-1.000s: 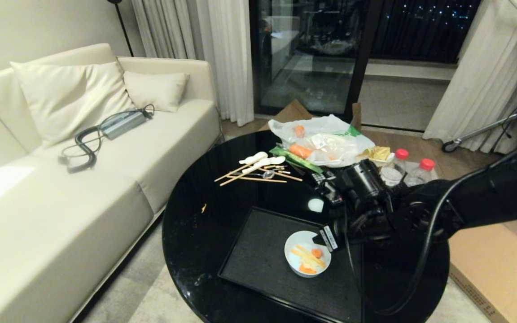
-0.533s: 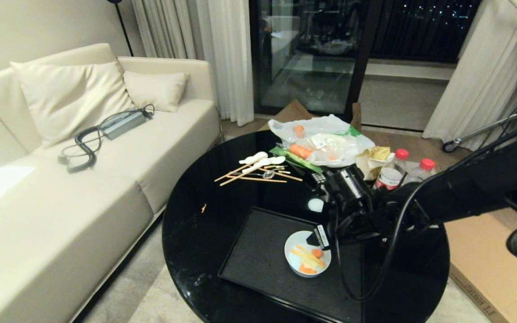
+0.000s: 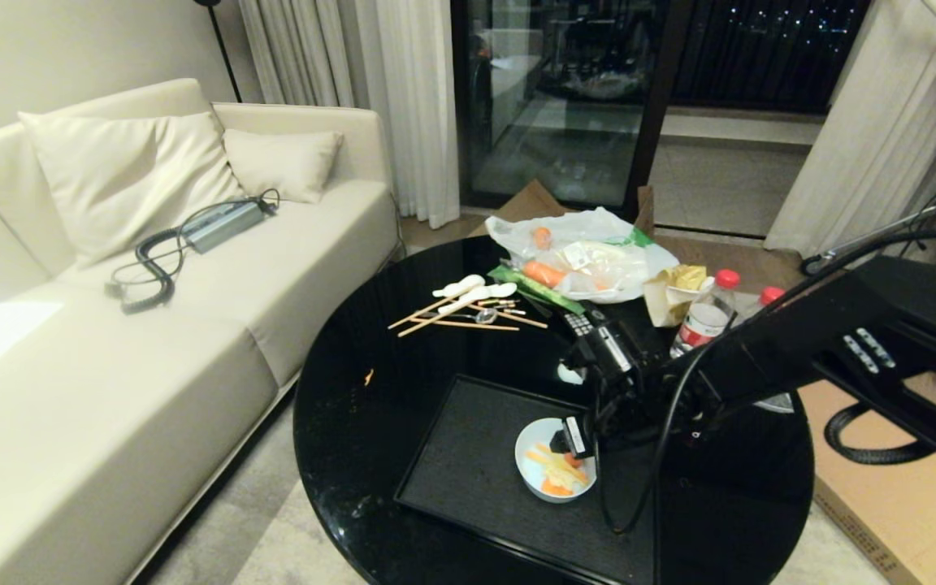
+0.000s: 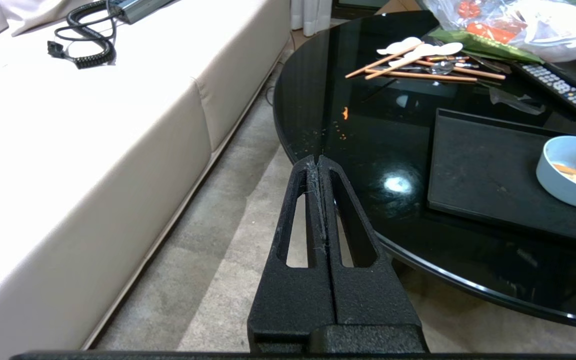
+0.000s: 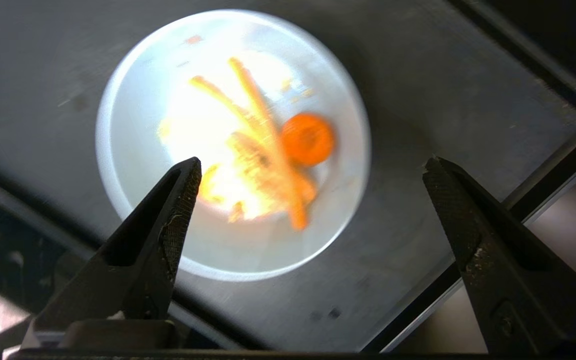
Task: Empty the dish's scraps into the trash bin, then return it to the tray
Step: Pick up the bowl with leftover food
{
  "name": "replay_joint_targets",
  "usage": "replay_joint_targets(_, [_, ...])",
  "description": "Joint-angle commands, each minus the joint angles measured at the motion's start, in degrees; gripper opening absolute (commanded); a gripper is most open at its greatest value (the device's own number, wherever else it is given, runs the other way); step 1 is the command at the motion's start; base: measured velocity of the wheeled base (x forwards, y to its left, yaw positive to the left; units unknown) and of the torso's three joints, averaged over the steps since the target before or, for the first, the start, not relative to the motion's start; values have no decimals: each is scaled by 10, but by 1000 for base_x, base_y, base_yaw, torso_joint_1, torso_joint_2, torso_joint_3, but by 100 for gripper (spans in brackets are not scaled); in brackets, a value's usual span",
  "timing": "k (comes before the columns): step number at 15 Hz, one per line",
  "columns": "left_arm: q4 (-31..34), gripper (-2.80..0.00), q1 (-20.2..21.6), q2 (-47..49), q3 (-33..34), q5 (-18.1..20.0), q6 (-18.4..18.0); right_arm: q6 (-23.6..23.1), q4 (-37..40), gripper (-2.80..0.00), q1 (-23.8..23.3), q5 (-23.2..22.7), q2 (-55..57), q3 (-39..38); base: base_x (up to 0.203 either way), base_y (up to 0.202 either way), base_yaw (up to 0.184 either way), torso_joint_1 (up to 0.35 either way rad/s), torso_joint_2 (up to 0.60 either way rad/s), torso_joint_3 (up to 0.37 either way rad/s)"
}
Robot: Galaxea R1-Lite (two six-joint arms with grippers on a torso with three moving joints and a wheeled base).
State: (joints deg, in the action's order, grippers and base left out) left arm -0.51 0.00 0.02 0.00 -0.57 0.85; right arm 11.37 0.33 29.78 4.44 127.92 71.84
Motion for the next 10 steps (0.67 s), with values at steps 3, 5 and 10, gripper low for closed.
replay_joint_targets(3, [0, -280, 0, 0, 0, 0, 0, 1, 1, 0, -24, 0, 22, 7, 0, 0, 0, 0, 0, 0])
replay_joint_targets(5, [0, -280, 0, 0, 0, 0, 0, 1, 0, 0, -29, 0, 27, 7, 0, 0, 0, 0, 0, 0])
replay_joint_targets(10, [0, -280, 0, 0, 0, 0, 0, 1, -2, 0, -29, 0, 40, 6, 0, 0, 0, 0, 0, 0])
